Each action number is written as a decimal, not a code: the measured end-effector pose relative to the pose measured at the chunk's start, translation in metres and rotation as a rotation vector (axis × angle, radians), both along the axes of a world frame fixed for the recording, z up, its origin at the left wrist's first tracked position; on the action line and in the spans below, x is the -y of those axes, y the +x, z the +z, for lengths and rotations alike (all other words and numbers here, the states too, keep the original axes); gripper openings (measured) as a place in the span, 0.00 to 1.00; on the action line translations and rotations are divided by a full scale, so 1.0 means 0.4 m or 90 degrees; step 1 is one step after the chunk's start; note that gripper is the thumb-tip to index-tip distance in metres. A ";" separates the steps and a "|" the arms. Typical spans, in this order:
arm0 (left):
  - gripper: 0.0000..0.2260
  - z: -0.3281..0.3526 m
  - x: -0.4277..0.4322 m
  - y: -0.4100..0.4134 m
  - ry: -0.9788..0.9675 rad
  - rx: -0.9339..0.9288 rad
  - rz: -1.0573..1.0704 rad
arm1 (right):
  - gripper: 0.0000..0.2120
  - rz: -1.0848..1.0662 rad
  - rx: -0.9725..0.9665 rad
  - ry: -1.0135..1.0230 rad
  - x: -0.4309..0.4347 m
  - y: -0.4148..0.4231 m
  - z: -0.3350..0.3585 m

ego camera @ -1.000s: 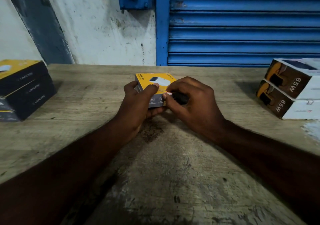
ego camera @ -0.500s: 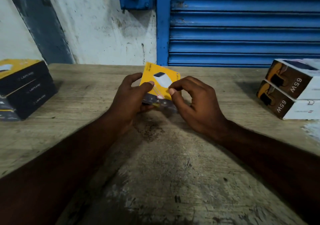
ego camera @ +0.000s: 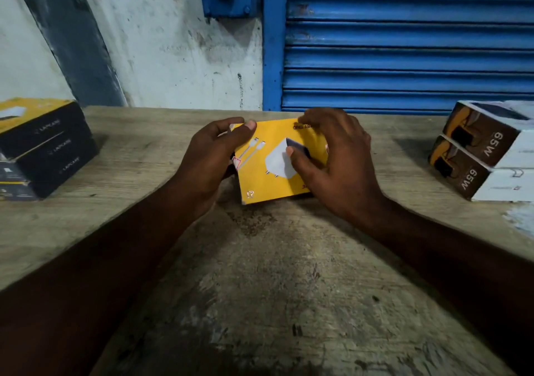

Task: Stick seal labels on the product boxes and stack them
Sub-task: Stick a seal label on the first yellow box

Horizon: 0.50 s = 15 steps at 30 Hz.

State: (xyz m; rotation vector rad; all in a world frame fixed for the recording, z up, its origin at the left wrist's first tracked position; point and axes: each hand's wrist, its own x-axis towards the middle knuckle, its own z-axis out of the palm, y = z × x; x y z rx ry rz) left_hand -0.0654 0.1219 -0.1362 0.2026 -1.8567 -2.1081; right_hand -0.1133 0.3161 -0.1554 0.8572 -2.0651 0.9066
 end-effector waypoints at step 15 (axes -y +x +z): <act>0.24 0.009 -0.005 0.011 -0.056 -0.087 -0.103 | 0.22 0.031 0.075 0.062 -0.033 -0.013 0.046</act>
